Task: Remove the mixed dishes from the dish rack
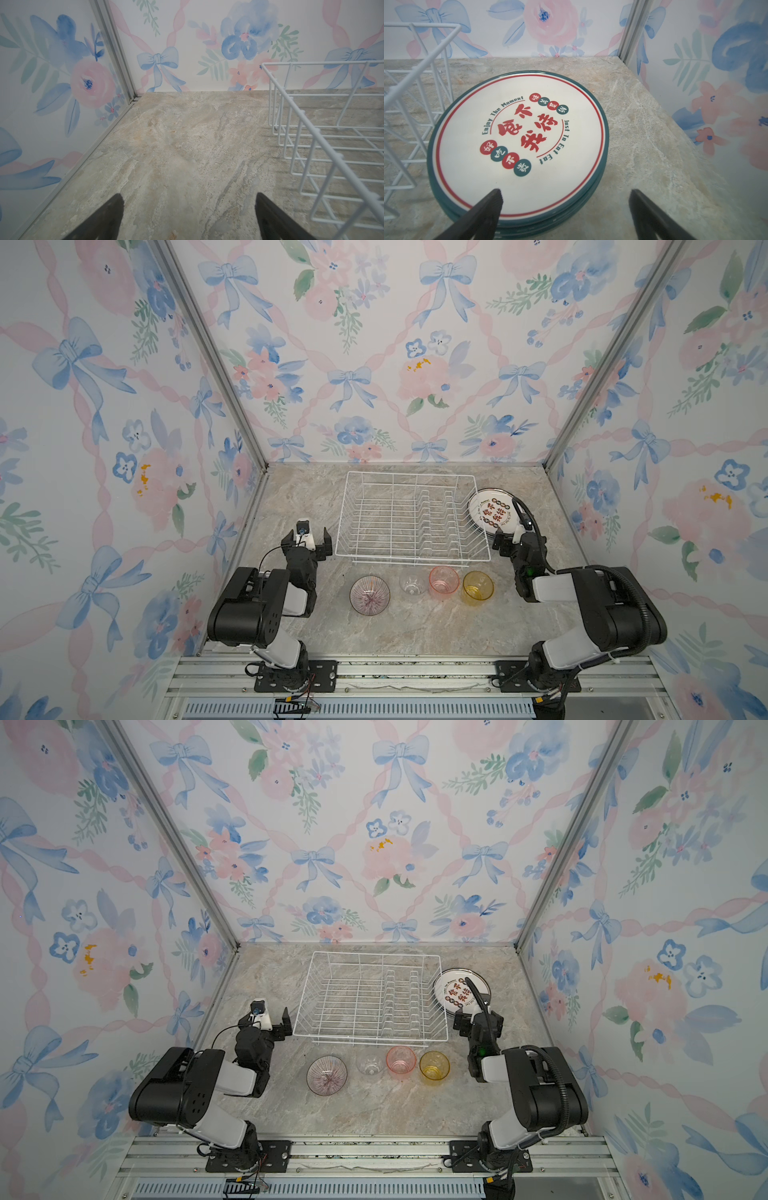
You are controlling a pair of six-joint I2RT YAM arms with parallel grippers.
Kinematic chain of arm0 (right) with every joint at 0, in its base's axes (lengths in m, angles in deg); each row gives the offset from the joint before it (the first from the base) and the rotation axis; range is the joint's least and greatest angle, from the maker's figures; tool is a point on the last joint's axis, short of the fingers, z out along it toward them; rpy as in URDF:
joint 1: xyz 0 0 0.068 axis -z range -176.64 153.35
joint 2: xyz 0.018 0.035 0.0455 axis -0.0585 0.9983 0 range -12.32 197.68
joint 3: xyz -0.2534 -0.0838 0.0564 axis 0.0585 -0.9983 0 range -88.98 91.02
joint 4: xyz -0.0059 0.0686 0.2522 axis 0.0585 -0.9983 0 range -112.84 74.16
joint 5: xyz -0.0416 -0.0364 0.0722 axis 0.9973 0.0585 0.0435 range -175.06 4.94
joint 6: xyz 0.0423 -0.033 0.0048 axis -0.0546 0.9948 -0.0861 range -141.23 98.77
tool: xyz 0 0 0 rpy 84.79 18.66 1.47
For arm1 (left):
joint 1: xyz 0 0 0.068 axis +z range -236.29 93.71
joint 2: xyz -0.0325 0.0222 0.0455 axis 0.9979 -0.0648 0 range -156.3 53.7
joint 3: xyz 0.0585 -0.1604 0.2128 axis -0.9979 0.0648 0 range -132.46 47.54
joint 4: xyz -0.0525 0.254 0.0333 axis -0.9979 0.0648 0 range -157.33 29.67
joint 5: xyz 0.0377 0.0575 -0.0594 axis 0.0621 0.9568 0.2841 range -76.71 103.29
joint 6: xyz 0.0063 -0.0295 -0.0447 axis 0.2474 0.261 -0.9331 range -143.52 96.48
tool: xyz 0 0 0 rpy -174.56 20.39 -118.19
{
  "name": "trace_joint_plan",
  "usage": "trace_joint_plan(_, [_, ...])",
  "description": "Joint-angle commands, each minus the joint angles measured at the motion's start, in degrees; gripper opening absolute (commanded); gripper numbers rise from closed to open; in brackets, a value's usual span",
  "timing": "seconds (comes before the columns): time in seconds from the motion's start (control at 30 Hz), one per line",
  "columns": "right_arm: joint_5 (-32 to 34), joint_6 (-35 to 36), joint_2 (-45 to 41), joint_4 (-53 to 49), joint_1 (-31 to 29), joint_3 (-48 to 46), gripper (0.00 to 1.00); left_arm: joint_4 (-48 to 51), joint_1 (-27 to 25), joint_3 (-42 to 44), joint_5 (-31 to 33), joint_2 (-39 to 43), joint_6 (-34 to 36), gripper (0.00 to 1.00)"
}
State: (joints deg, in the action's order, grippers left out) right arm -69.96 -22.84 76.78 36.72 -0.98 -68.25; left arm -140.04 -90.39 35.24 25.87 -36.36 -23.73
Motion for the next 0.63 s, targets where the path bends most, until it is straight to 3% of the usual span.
trace_joint_plan(0.0, [0.75,0.67,-0.33,0.75,-0.47,1.04,0.97,0.59,-0.02,-0.63,0.24,-0.22,-0.58,0.98])
trace_joint_plan(0.6, [0.74,0.72,-0.33,0.79,-0.49,1.07,0.97,0.55,-0.38,-0.63,-0.95,-0.24,0.25,0.98])
